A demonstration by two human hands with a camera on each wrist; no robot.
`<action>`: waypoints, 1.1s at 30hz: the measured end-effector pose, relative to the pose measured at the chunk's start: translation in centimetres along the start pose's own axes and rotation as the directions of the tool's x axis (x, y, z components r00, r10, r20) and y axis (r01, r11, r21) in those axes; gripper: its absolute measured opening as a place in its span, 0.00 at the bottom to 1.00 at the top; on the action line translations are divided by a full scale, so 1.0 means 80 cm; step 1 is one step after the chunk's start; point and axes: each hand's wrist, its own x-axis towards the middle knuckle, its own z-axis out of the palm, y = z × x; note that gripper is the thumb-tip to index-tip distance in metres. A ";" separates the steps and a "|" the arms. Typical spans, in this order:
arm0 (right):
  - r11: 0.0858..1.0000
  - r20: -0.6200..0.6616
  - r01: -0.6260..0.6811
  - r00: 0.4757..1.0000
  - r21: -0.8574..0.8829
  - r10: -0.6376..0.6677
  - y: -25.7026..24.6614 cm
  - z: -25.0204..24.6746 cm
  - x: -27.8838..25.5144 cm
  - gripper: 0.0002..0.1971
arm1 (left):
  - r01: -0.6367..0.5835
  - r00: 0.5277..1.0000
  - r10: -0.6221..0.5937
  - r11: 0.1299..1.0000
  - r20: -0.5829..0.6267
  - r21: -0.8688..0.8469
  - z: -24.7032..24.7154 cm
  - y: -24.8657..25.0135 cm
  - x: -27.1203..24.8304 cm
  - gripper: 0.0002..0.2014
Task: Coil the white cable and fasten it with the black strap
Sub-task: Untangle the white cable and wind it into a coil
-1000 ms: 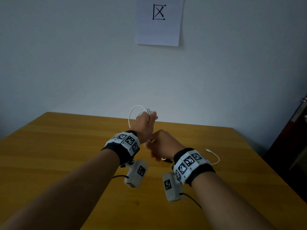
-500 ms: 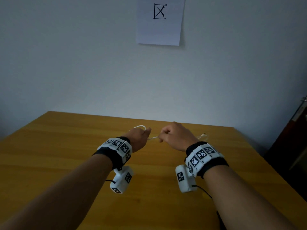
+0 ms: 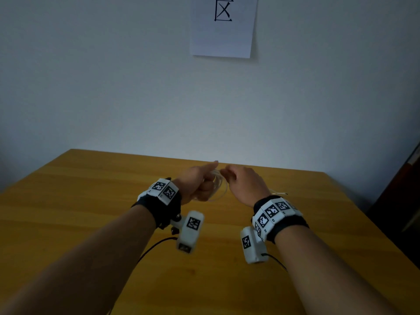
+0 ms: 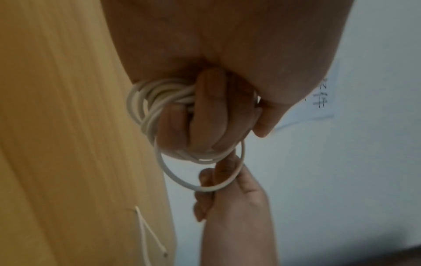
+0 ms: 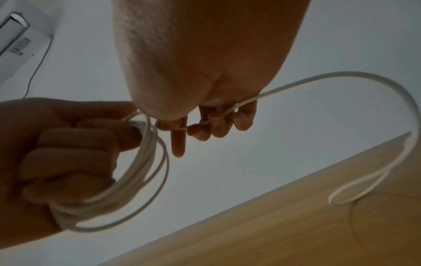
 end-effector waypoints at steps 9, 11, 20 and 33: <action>0.979 0.004 -0.063 0.998 0.193 0.063 -0.002 0.025 0.004 0.12 | -0.030 0.987 0.123 0.773 0.104 -0.633 -0.003 0.011 0.011 0.23; 0.973 0.029 -0.025 0.999 0.228 0.019 -0.003 0.030 -0.001 0.14 | -0.052 0.987 0.145 0.702 0.071 -0.710 -0.005 0.014 0.013 0.25; 0.981 0.151 0.057 0.985 0.187 -0.086 -0.021 0.050 -0.004 0.14 | -0.294 0.955 0.252 0.752 -0.156 -0.590 0.003 0.034 0.013 0.20; 0.994 0.260 0.110 0.959 0.024 -0.113 -0.057 0.017 -0.002 0.12 | -0.118 0.869 0.422 0.681 -0.256 0.723 -0.025 -0.007 0.029 0.25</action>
